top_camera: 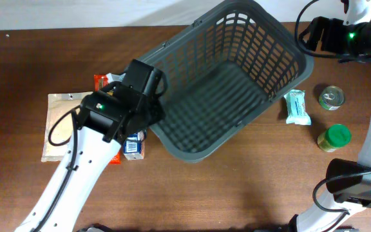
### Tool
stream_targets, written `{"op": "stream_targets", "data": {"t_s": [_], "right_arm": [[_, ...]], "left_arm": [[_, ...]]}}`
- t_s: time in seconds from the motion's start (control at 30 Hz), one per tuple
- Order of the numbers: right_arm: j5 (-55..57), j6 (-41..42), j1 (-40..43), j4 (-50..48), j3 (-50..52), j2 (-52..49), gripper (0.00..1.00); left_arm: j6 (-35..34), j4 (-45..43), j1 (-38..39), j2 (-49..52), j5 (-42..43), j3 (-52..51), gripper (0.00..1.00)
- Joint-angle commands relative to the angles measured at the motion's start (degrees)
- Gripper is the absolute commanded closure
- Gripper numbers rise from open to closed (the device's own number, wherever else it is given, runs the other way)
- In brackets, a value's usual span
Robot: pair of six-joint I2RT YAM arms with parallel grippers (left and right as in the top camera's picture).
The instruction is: Pack container
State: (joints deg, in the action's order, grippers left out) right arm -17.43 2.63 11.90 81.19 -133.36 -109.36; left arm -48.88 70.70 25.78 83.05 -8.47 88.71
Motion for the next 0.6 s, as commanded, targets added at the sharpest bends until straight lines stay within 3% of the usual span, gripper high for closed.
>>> {"op": "stream_targets", "data": {"t_s": [0.0, 0.3, 0.57], "right_arm": [[0.1, -1.0, -0.3, 0.9, -0.2, -0.7, 0.0], [0.3, -2.3, -0.3, 2.7, 0.1, -0.7, 0.02], [0.3, -4.7, -1.4, 4.1, 2.3, -0.7, 0.08]], "left_arm": [[2.3, 0.4, -2.9, 0.6, -3.0, 0.3, 0.75], [12.0, -3.7, -5.7, 1.5, -2.9, 0.3, 0.75], [13.8, -4.2, -5.7, 6.0, -1.3, 0.3, 0.75]]}}
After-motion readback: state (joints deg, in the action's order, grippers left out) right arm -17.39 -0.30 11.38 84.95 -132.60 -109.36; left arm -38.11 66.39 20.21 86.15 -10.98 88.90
